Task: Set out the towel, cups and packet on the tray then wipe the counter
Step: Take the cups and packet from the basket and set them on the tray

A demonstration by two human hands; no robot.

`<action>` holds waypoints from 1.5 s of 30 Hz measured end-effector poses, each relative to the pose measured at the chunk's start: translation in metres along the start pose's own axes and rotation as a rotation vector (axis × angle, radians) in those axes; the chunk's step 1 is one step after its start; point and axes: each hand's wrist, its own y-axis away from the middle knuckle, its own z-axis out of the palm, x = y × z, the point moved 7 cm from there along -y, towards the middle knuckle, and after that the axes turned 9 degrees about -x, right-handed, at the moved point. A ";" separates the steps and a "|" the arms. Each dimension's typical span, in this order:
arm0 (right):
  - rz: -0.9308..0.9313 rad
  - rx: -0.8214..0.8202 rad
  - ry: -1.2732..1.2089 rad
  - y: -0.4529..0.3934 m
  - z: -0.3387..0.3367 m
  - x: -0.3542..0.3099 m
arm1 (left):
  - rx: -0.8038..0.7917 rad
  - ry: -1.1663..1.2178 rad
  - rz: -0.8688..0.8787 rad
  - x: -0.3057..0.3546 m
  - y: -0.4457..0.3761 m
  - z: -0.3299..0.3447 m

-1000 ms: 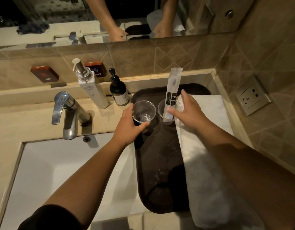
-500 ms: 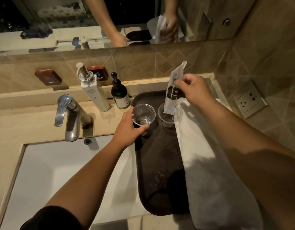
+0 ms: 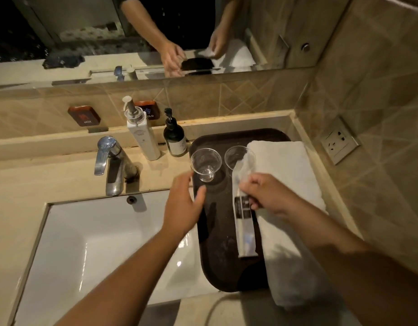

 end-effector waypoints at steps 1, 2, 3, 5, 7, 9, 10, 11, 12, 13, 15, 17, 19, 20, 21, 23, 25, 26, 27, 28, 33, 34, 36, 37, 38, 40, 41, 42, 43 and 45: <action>0.029 0.000 0.012 -0.002 0.011 0.014 | -0.047 0.044 -0.051 0.000 0.019 0.011; 0.048 0.005 0.024 -0.004 0.019 0.024 | -0.111 0.082 -0.107 0.000 0.037 0.023; 0.057 0.012 0.033 -0.006 0.026 0.031 | -0.177 0.106 -0.150 0.000 0.053 0.037; 0.059 0.032 0.039 -0.008 0.036 0.040 | -0.307 0.156 -0.210 0.001 0.076 0.061; 0.063 0.056 0.065 -0.010 0.043 0.046 | -0.396 0.196 -0.260 0.001 0.091 0.078; 0.074 0.081 0.117 -0.011 0.045 0.051 | -0.421 0.193 -0.313 -0.004 0.099 0.085; 0.075 0.096 0.145 -0.012 0.045 0.054 | -0.416 0.179 -0.327 -0.007 0.101 0.086; 0.073 0.114 0.181 -0.012 0.044 0.056 | -0.408 0.156 -0.331 -0.010 0.102 0.086; 0.069 0.133 0.230 -0.014 0.043 0.058 | -0.403 0.134 -0.330 -0.012 0.101 0.086; 0.066 0.153 0.288 -0.016 0.042 0.060 | -0.398 0.113 -0.326 -0.013 0.100 0.086; 0.058 0.194 0.385 -0.020 0.040 0.063 | -0.386 0.066 -0.319 -0.016 0.097 0.087; 0.051 0.228 0.440 -0.024 0.041 0.066 | -0.376 0.004 -0.309 -0.017 0.093 0.087; 0.035 0.246 0.502 -0.029 0.044 0.068 | -0.370 -0.046 -0.285 -0.016 0.091 0.089; 0.023 0.254 0.529 -0.031 0.046 0.068 | -0.370 -0.074 -0.269 -0.016 0.090 0.091; 0.013 0.261 0.546 -0.033 0.048 0.068 | -0.375 -0.103 -0.253 -0.015 0.090 0.093; -0.001 0.267 0.577 -0.038 0.050 0.067 | -0.391 -0.159 -0.217 -0.013 0.092 0.098; -0.005 0.263 0.622 -0.042 0.053 0.069 | -0.400 -0.221 -0.178 -0.012 0.093 0.102; -0.007 0.262 0.639 -0.044 0.053 0.070 | -0.403 -0.252 -0.166 -0.012 0.093 0.104; -0.008 0.264 0.647 -0.045 0.054 0.072 | -0.408 -0.281 -0.159 -0.012 0.093 0.105; -0.011 0.267 0.651 -0.046 0.054 0.074 | -0.416 -0.308 -0.152 -0.012 0.093 0.106; -0.026 0.273 0.652 -0.049 0.051 0.078 | -0.519 -0.512 -0.045 -0.008 0.092 0.116; -0.027 0.277 0.655 -0.050 0.050 0.078 | -0.535 -0.555 -0.028 -0.007 0.092 0.117; -0.033 0.289 0.671 -0.050 0.049 0.078 | -0.556 -0.620 -0.010 -0.008 0.090 0.120; -0.038 0.295 0.677 -0.049 0.049 0.078 | -0.562 -0.639 -0.008 -0.009 0.090 0.121; -0.042 0.300 0.681 -0.049 0.049 0.078 | -0.566 -0.652 -0.006 -0.010 0.089 0.121; -0.043 0.295 0.690 -0.047 0.050 0.077 | -0.571 -0.669 0.005 -0.010 0.089 0.120; -0.042 0.285 0.698 -0.046 0.050 0.076 | -0.569 -0.673 0.011 -0.009 0.088 0.118; -0.044 0.273 0.712 -0.044 0.051 0.075 | -0.563 -0.677 0.018 -0.008 0.087 0.115; -0.051 0.263 0.732 -0.042 0.052 0.072 | -0.551 -0.678 0.022 -0.006 0.086 0.111; -0.079 0.247 0.799 -0.035 0.052 0.064 | -0.485 -0.668 0.029 -0.003 0.080 0.094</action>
